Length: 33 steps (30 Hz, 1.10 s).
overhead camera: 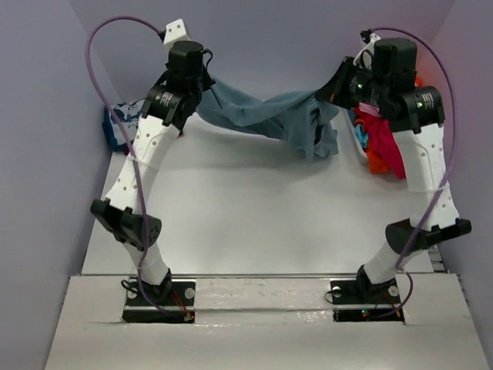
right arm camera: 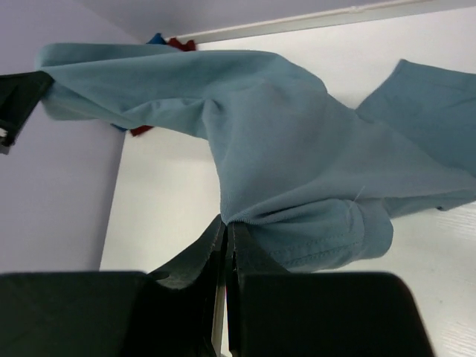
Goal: Fold and stack the t-shirts
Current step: Flatten out the tshirt
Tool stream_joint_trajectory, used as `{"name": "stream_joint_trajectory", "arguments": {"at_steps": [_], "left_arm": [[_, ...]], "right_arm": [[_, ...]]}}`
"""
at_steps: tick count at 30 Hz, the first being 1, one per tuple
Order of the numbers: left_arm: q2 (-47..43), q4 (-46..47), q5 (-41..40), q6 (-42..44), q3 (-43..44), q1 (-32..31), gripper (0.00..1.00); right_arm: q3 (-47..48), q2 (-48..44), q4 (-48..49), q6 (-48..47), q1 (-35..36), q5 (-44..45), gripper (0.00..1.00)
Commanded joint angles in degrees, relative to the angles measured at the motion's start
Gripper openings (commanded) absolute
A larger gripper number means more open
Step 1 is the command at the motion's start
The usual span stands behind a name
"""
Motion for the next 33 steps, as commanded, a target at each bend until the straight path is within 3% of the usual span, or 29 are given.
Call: {"name": "stream_joint_trajectory", "arguments": {"at_steps": [1,5,7,9,11,12,13,16,17,19,25,33], "left_arm": [[-9.6,1.1,-1.8,-0.1,-6.4,-1.7,0.06],[-15.1,-5.0,0.6,-3.9,-16.1,-2.3,0.06],[-21.1,-4.6,3.7,-6.7,-26.8,-2.3,0.06],[-22.1,-5.3,4.6,-7.4,-28.7,-2.3,0.06],[-23.9,-7.5,7.5,-8.4,-32.7,-2.3,0.08],[-24.9,-9.3,9.0,-9.1,-34.6,-2.3,0.13],[-25.6,-9.3,9.0,-9.1,-35.5,-2.3,0.20],[-30.2,-10.9,6.8,-9.6,-38.3,-2.3,0.60],[-32.5,-11.9,4.7,-10.1,-38.0,-2.3,0.73],[-34.4,-12.4,3.2,-10.1,-37.2,-2.3,0.84],[-30.6,-10.9,1.3,-7.5,-33.0,-2.3,0.84],[-12.2,-4.2,10.2,-5.2,-32.6,-1.1,0.82]], "right_arm": [[-5.3,-8.3,1.2,0.1,1.8,-1.2,0.07],[-18.5,-17.0,0.2,2.8,1.8,-3.4,0.07],[-24.1,-19.8,-1.8,3.8,1.8,-4.9,0.07],[-26.9,-20.7,-2.8,4.4,1.8,-6.0,0.07],[-29.4,-21.2,-5.3,4.7,1.8,-9.4,0.17],[-32.1,-22.0,-5.9,4.6,1.8,-12.3,0.29],[-33.6,-22.8,-5.9,4.6,1.8,-12.3,0.32],[-37.0,-26.1,-6.7,4.9,1.8,-10.5,0.49],[-36.5,-27.2,-8.8,4.2,1.8,-9.7,0.52],[-36.2,-28.4,-9.8,3.7,1.8,-8.7,0.53],[-38.2,-25.9,-6.1,5.5,1.8,-6.5,0.55],[-41.4,-14.7,5.0,5.2,1.8,-4.4,0.47]]}}
